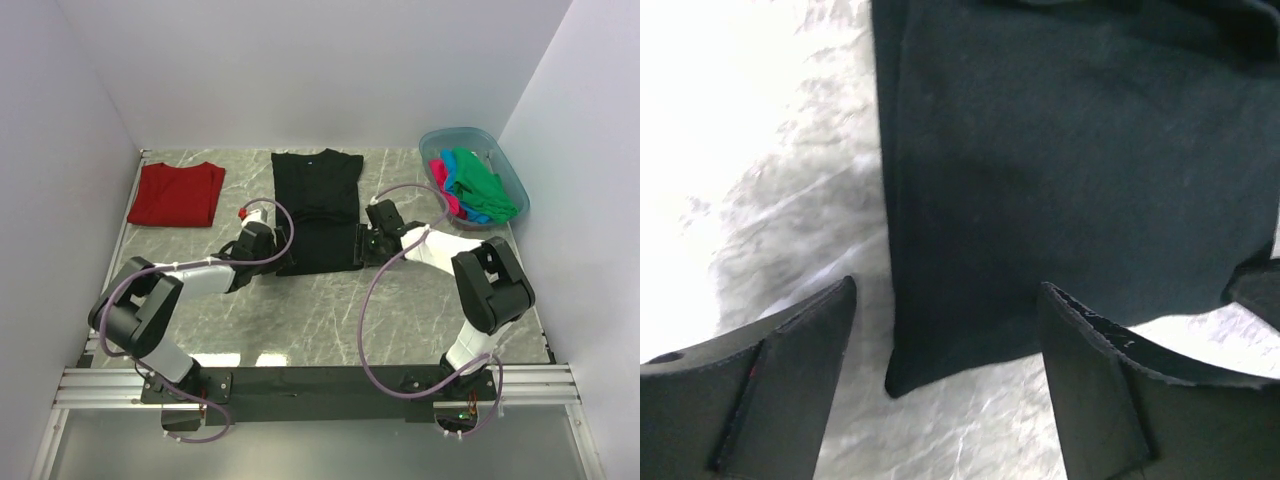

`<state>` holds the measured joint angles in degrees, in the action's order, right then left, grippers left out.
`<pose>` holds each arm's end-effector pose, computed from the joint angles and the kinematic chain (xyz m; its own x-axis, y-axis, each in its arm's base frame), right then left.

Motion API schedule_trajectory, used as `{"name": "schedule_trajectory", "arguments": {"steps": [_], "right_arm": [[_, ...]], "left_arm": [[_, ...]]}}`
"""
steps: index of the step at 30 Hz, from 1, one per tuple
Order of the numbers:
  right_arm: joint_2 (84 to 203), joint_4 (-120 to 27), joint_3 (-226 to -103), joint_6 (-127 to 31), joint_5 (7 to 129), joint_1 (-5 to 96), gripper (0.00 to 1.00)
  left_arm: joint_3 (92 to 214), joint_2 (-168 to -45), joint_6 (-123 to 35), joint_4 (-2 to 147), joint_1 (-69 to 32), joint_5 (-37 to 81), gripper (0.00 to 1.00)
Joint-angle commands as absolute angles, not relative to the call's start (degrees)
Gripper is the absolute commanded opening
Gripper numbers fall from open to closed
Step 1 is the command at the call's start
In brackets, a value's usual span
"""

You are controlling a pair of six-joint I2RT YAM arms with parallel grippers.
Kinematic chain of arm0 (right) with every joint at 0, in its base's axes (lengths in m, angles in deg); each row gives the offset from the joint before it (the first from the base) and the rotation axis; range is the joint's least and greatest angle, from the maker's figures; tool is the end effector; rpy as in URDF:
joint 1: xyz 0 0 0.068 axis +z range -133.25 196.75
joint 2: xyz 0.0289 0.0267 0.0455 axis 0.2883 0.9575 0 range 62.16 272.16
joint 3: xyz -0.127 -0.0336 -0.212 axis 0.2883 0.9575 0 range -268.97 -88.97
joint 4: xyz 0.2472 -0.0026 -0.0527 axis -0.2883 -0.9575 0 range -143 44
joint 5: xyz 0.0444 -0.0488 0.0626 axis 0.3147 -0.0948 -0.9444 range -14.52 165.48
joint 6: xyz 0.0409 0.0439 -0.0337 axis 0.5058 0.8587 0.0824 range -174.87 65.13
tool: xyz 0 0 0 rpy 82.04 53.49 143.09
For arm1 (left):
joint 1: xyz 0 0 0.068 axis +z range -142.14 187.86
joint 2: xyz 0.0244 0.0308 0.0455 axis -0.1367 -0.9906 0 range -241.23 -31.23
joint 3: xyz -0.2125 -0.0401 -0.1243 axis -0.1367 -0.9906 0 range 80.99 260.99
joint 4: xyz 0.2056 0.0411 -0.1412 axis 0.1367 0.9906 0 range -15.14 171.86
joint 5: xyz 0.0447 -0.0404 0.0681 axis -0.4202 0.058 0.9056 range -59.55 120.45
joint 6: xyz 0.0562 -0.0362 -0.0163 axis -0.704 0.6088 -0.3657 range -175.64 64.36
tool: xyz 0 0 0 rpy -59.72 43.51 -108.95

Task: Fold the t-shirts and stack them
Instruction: Fold the tshirt

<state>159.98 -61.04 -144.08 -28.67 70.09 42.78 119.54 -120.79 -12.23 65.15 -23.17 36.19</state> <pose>0.2992 0.1518 0.1258 -0.8946 0.0522 -0.4437 -0.0969 0.9468 0.3069 0.2688 -0.1552 0.1224 -0.7191 -0.3655 -0.5911 -0.0629 0.8813 -0.4684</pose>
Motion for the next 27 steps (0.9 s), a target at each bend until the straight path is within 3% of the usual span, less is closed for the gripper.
{"name": "schedule_trajectory", "arguments": {"steps": [1,4,5,7,8,9,21,27], "right_arm": [[161.91,-60.49,-144.43,-27.80,71.00,44.53,0.58],[162.62,-60.59,-143.90,-27.45,72.14,45.67,0.52],[162.62,-60.59,-143.64,-27.45,72.23,45.84,0.47],[162.54,-60.67,-143.20,-27.45,72.05,46.02,0.28],[162.36,-60.85,-143.11,-27.36,72.05,46.20,0.19],[161.49,-61.55,-142.94,-27.45,72.32,46.37,0.02],[139.96,-72.18,-139.87,-26.22,78.64,53.22,0.00],[133.01,-75.17,-136.96,-24.20,79.52,55.51,0.00]], "left_arm": [[118.61,-124.56,-11.00,67.13,-23.96,35.72,0.78],[117.91,-125.80,-10.65,66.69,-24.40,35.29,0.61],[117.56,-125.89,-10.73,66.17,-24.48,35.11,0.48],[116.77,-125.63,-10.73,66.07,-24.57,34.93,0.33],[116.68,-125.19,-10.82,66.33,-24.57,35.11,0.15],[116.85,-123.88,-10.99,67.47,-24.57,35.89,0.03],[114.75,-96.48,-11.00,80.22,-28.18,34.58,0.01],[111.15,-88.81,-9.77,85.06,-29.23,33.09,0.01]]}}
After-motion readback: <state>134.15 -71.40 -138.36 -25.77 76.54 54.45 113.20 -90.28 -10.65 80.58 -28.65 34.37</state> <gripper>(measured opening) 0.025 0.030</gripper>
